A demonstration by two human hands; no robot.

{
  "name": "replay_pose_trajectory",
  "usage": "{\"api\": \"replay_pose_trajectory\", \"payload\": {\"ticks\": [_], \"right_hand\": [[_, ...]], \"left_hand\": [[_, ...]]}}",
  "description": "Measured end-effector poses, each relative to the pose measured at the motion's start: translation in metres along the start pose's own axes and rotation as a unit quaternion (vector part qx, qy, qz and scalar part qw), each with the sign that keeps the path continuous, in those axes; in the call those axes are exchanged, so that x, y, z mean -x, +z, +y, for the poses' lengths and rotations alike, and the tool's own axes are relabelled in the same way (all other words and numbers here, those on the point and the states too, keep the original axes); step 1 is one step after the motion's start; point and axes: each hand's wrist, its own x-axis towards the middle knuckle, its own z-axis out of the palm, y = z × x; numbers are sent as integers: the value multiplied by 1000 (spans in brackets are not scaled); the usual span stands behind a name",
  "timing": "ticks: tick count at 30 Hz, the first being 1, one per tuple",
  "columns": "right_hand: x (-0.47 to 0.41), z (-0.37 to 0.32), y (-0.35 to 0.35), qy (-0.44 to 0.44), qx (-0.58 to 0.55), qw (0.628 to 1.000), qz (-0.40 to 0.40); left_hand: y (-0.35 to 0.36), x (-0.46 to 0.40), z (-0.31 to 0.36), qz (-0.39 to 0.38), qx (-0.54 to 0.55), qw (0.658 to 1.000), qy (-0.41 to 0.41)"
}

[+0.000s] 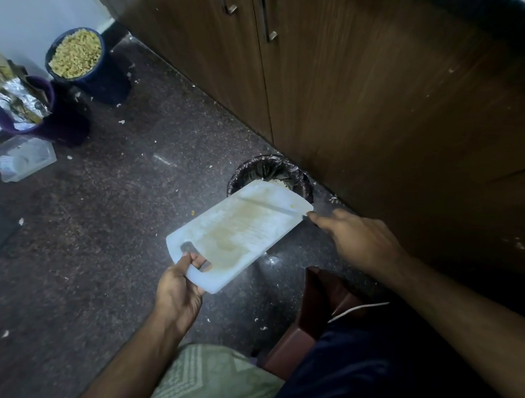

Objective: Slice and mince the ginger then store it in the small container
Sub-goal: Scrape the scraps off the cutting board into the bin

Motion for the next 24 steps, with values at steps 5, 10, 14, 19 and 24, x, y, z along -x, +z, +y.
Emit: {"api": "replay_pose_trajectory", "payload": {"ticks": [5,10,14,19,24], "right_hand": [[-5,19,-11,42,32,998,24],[-7,24,-13,36,16,998,39],[-1,17,-12,-28,34,999,25],[4,1,-10,-64,61,996,21],[2,7,-9,28,72,995,68]], "left_hand": [[-5,-4,2,-1,14,1000,-28],[-9,-5,1,30,23,999,-20],[-6,0,2,23,54,998,-35],[-6,-1,2,15,65,997,-39],[-8,-2,3,17,63,997,-31]]}}
